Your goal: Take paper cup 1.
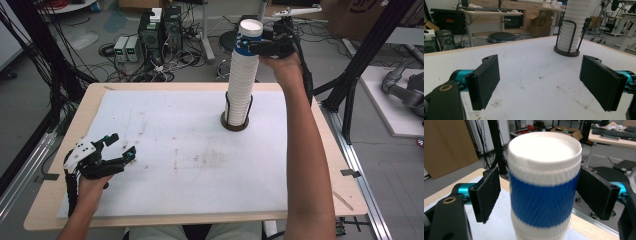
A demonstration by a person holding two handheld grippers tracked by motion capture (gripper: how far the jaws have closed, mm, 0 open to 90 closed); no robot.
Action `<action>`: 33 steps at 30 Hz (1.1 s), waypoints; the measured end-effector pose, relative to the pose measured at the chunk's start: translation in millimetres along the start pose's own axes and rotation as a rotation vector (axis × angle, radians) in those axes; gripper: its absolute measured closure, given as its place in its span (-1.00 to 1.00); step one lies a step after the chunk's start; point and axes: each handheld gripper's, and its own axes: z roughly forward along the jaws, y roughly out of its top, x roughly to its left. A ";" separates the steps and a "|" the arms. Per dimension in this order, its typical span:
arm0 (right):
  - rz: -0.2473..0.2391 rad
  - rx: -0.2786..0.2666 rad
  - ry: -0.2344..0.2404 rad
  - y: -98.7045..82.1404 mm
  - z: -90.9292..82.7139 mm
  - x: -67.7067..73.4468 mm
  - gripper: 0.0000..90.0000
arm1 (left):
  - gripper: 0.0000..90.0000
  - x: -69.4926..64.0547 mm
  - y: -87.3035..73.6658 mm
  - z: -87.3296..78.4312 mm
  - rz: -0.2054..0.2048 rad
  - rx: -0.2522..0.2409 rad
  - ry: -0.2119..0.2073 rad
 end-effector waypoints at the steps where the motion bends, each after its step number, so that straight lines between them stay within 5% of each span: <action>1: -0.001 0.007 -0.009 1.7 2.7 -0.4 -0.55 | -0.63 0.0 0.1 0.3 0.001 0.001 0.001; 12: -0.029 0.009 -0.041 8.8 19.4 3.4 -0.40 | -0.63 1.2 -0.8 0.2 0.002 0.009 0.003; 20: -0.029 0.013 -0.040 11.7 13.5 2.0 -0.39 | -0.63 -1.0 -0.6 1.9 0.005 0.011 -0.003; 33: -0.034 -0.076 -0.038 25.4 -5.3 4.6 -0.36 | -0.63 -1.2 -0.6 2.2 0.004 0.009 -0.008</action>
